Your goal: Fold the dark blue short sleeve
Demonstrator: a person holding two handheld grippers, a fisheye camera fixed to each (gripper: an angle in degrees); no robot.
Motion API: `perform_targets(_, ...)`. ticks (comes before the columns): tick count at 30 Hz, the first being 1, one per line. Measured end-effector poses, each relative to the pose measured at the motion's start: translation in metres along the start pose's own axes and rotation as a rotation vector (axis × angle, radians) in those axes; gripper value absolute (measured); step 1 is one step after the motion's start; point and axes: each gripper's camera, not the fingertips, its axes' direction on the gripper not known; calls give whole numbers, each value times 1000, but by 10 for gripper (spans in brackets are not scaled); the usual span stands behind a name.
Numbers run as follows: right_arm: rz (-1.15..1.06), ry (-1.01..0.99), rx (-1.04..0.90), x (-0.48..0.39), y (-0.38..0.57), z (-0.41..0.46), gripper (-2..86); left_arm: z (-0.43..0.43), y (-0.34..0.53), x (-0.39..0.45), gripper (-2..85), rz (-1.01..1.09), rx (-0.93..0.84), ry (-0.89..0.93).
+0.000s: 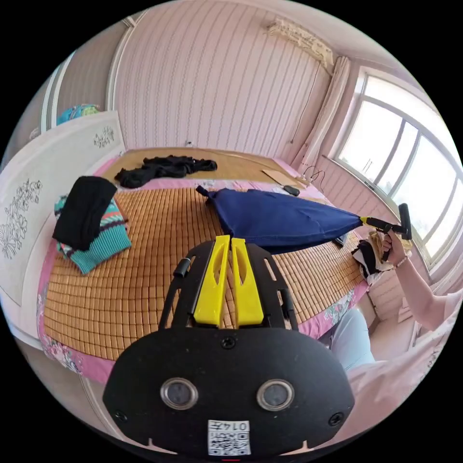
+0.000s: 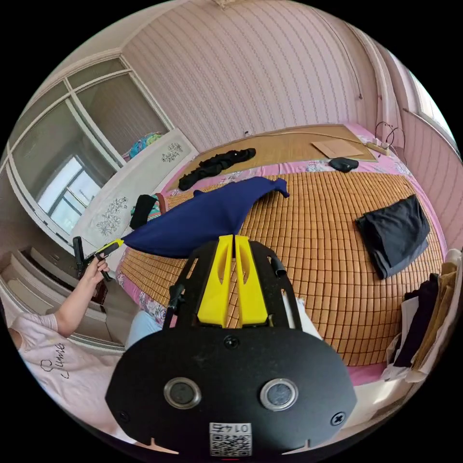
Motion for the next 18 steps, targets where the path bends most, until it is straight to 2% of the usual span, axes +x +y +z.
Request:
perform_targets(2, 126, -32, -134, 39, 29, 53, 1, 37, 28, -10, -10, -55, -73, -4)
perform_targets(7, 276, -37, -289, 91, 81, 106, 1, 106, 100, -20, -10, -112, -279, -18)
perform_targets(18, 307, -41, -432, 137, 144, 108, 2, 134, 162, -7, -10, 7, -456, -23)
